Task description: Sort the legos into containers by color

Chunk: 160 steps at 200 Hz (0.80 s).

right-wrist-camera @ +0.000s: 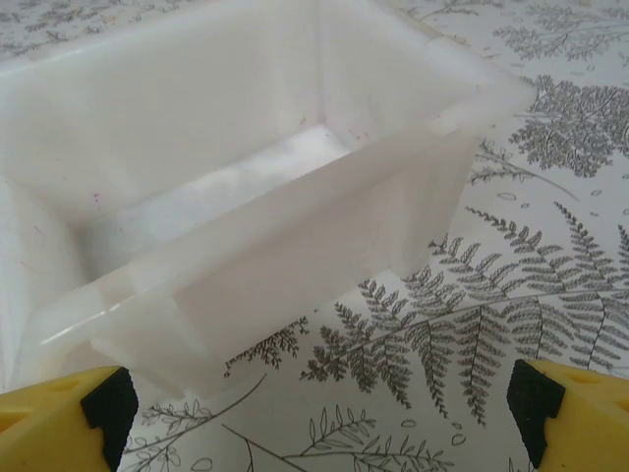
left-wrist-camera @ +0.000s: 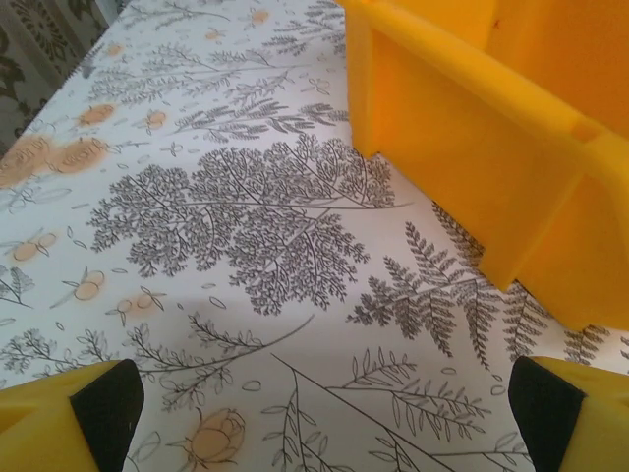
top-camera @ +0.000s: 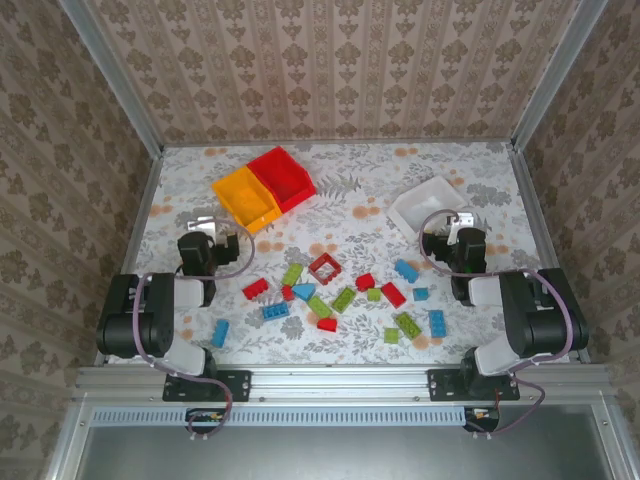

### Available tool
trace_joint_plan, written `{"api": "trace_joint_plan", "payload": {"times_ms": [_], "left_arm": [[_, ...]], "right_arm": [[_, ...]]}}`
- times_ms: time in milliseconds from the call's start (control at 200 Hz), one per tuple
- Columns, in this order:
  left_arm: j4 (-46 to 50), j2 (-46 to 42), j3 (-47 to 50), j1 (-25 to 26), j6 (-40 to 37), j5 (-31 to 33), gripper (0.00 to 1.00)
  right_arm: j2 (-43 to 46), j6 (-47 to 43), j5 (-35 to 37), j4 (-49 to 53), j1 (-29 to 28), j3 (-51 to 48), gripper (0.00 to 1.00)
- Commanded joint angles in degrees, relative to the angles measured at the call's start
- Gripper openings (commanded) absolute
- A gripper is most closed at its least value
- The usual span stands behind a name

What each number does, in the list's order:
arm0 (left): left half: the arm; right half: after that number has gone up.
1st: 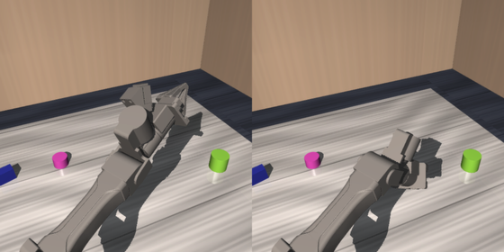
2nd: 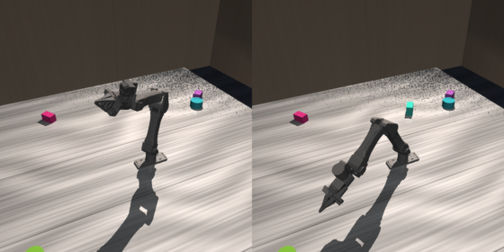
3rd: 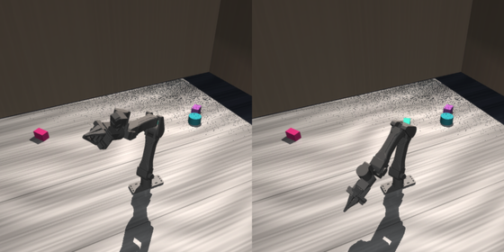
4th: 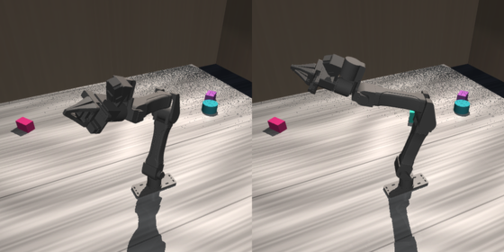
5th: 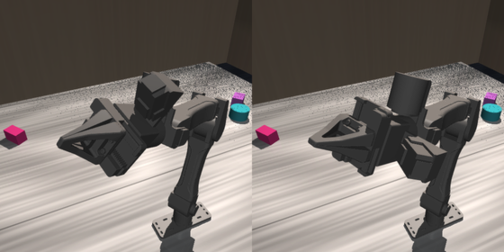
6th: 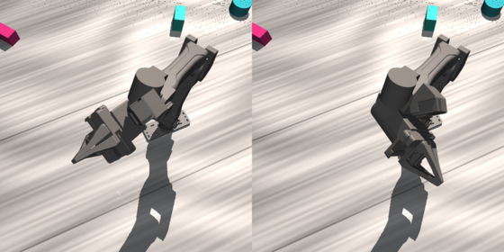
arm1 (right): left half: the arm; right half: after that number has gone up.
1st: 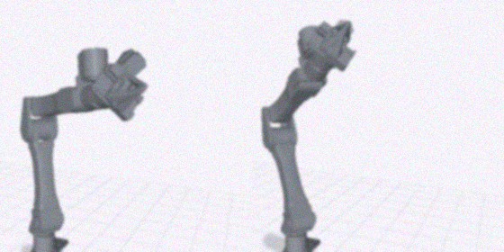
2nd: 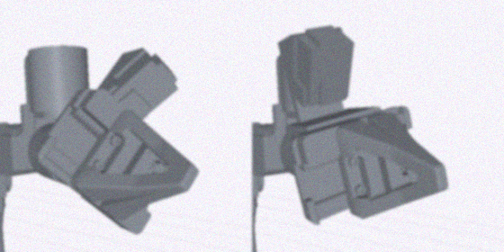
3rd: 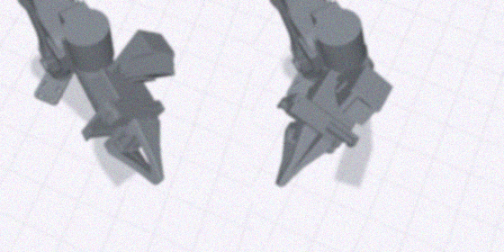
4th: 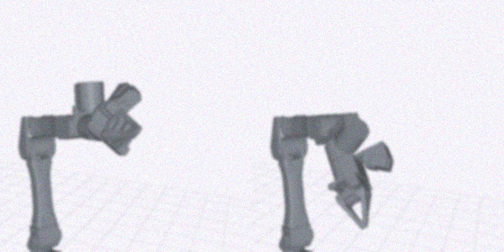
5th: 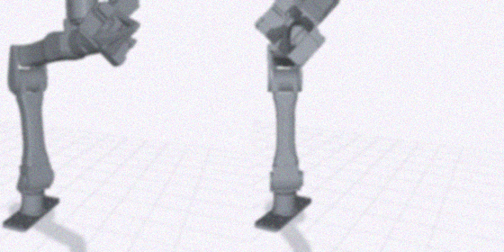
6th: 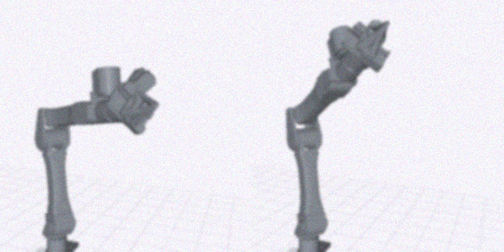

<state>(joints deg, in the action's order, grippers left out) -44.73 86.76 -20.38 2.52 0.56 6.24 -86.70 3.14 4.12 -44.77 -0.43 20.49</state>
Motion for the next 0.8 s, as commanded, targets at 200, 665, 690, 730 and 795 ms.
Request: {"api": "trace_joint_plan", "payload": {"times_ms": [200,665,690,730,795], "left_arm": [[-5.2,1.2,-2.3,-0.6,-2.3,0.6,1.00],[-6.3,0.7,-1.6,-0.6,-2.8,0.2,1.00],[-6.4,-0.2,-1.1,-0.4,-3.1,0.0,1.00],[-5.0,-2.9,-0.9,0.3,-3.3,1.8,1.00],[1.8,-8.7,-1.3,2.7,-3.7,6.8,1.00]], "right_arm": [[-1.1,-0.6,1.7,-6.0,-0.5,2.0,1.00],[-0.7,-0.7,0.8,-7.2,-0.4,1.4,1.00],[0.1,-0.7,1.0,-7.9,-0.4,0.6,0.99],[2.2,-0.8,2.5,-8.5,-0.9,-0.8,1.00],[6.5,-1.4,7.9,-6.9,-2.7,-2.3,0.99]]}}
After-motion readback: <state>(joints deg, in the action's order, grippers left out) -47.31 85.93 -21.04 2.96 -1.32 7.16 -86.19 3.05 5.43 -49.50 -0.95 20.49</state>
